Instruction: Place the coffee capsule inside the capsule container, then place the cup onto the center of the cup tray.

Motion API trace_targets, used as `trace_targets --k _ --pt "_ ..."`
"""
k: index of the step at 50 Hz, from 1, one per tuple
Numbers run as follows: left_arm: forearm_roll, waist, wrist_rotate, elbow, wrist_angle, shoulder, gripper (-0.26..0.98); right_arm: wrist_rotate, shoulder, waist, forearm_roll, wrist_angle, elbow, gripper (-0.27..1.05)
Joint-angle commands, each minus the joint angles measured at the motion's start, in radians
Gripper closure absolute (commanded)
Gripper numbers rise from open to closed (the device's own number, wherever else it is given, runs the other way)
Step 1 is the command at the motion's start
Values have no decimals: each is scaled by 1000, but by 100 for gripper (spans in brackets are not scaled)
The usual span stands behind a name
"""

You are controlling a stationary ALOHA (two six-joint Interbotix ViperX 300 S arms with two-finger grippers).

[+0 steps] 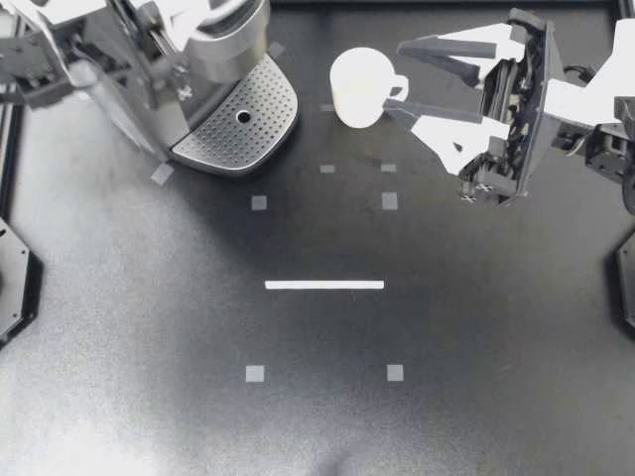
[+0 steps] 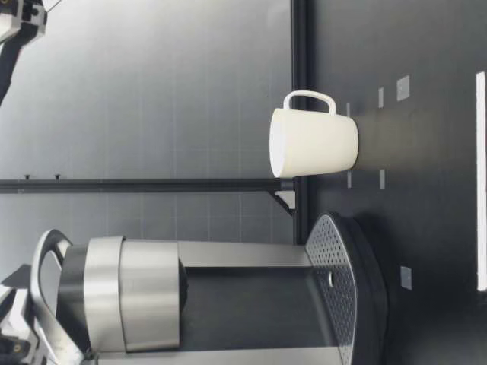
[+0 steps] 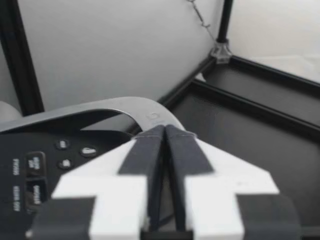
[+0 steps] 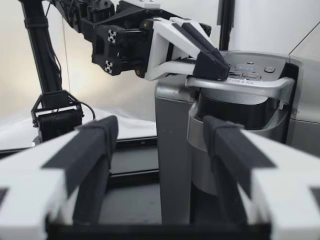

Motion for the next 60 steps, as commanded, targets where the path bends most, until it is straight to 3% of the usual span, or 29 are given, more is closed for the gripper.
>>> trace_targets --k 1,14,24,34,41,46,51,60 --pt "-6 -25 0 -21 3 0 59 2 -17 5 0 -11 -9 14" --pt "-26 -35 0 -15 9 29 59 2 -15 6 0 -12 -11 14" --pt "-20 -37 41 -57 41 -3 59 2 -20 6 0 -11 -11 14" --pt "-25 -40 169 -103 147 -40 59 -15 -41 5 -2 54 -21 14" --pt "-54 -52 268 -118 255 -46 59 -38 -74 -18 0 227 -52 14" --pt "-127 -74 367 -126 330 -44 59 -48 -91 -52 0 382 -86 14" --pt "-250 -120 529 -146 443 -43 59 -52 -104 -104 -3 529 -123 14" --pt "-583 -242 914 -267 716 -43 59 -94 -94 -199 -57 838 -219 14"
